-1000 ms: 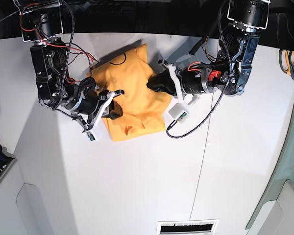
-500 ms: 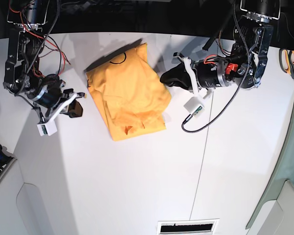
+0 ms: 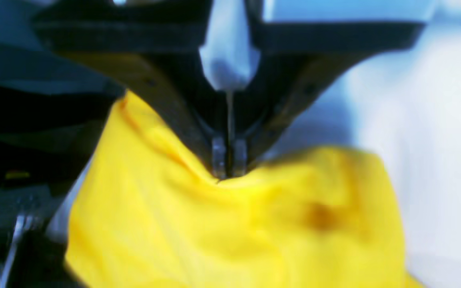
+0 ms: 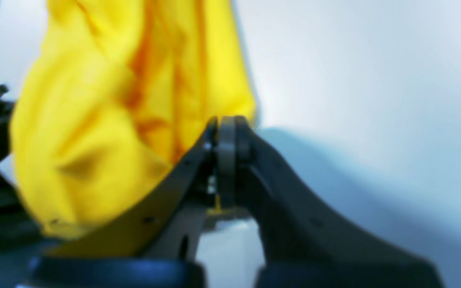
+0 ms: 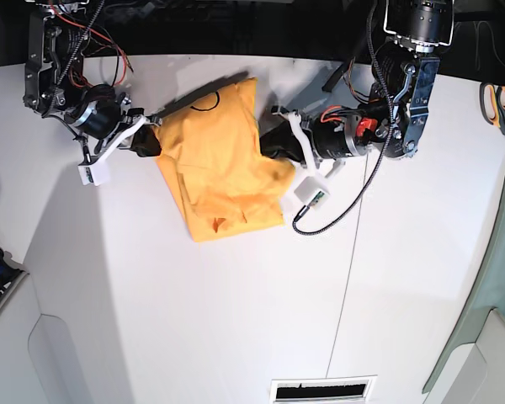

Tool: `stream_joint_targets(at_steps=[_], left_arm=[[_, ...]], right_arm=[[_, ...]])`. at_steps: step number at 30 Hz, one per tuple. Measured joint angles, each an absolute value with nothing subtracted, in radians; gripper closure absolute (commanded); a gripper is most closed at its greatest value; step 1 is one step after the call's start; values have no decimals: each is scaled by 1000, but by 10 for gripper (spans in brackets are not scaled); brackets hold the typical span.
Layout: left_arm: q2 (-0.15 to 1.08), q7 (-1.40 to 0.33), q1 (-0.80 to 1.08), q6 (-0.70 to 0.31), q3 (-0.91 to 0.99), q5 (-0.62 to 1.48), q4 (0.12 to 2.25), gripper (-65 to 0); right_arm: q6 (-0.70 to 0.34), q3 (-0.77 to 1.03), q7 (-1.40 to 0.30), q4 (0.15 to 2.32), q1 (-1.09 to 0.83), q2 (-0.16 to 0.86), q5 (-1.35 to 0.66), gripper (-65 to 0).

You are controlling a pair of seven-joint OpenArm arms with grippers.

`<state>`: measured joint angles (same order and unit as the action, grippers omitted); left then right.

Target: Layout the t-shirt on the table in an organized manner, then fold the t-shirt properly

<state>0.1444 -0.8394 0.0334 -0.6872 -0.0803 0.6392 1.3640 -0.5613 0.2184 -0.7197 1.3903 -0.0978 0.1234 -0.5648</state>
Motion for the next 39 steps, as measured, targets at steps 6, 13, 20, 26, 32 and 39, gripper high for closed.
stream_joint_targets(at_steps=[6, 13, 20, 26, 32, 39], left_arm=[[149, -852, 17, -687, -79, 608, 1360, -14], [162, -862, 6, -688, -81, 624, 1362, -14], [254, -903, 9, -688, -76, 753, 1420, -14], [324, -927, 125, -688, -78, 778, 1541, -14], [369, -942, 304, -689, 7, 783, 1708, -14], [368, -984, 524, -689, 131, 810, 1780, -13]], right_arm=[[-578, 218, -725, 1390, -157, 33, -579, 0], [-580, 219, -721, 1392, -171, 36, -587, 0], [-577, 218, -775, 1465, -167, 52, -576, 0], [-575, 221, -805, 1530, -181, 165, -593, 0], [-576, 215, -827, 1581, -281, 234, -659, 0], [-576, 218, -822, 1621, -448, 305, -684, 0]])
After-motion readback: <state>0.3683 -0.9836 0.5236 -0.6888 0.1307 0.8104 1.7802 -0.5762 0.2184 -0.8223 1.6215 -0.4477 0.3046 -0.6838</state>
